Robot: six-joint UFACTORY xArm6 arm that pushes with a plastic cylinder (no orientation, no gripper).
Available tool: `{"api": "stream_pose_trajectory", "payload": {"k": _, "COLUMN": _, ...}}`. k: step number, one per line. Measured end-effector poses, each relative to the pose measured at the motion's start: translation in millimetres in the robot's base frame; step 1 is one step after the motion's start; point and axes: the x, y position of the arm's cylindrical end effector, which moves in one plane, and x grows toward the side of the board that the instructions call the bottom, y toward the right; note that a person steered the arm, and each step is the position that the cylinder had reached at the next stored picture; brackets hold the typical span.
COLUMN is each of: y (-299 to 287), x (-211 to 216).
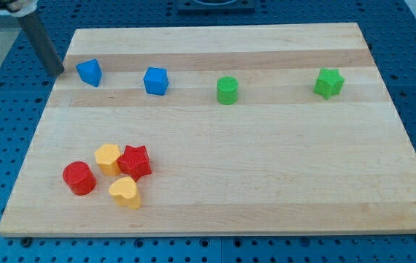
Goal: Slightly push the blue triangle downwards
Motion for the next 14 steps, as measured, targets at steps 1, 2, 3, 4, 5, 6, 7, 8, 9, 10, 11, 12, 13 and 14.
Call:
{"api": "stream_pose_trajectory", "payload": {"k": 1, "y": 12, "x": -18}}
{"api": "stream_pose_trajectory", "payload": {"k": 2, "y": 34, "x": -16}}
{"api": "stream_pose_trajectory", "payload": {"k": 3, "y": 55, "x": -10}}
{"api": "stream_pose_trajectory", "payload": {"k": 4, "y": 69, "x": -10}}
{"api": "stream_pose_trajectory", "payload": {"k": 5, "y": 66, "x": -8}}
{"api": "stream_pose_trajectory", "payload": {"k": 6, "y": 48, "x": -8}}
{"api": "stream_pose_trajectory", "payload": {"k": 7, "y": 29, "x": -16}}
{"api": "stream_pose_trajectory", "payload": {"k": 8, "y": 11, "x": -16}}
{"api": "stream_pose_trajectory", "payload": {"k": 9, "y": 11, "x": -13}}
{"api": "stream_pose_trajectory", "payload": {"k": 10, "y": 26, "x": -8}}
{"api": "stream_pose_trajectory", "payload": {"k": 11, "y": 45, "x": -4}}
{"api": "stream_pose_trajectory", "payload": {"k": 12, "y": 61, "x": 8}}
{"api": "stream_pose_trajectory", "payload": {"k": 13, "y": 69, "x": 24}}
{"api": "stream_pose_trajectory", "payload": {"k": 14, "y": 73, "x": 43}}
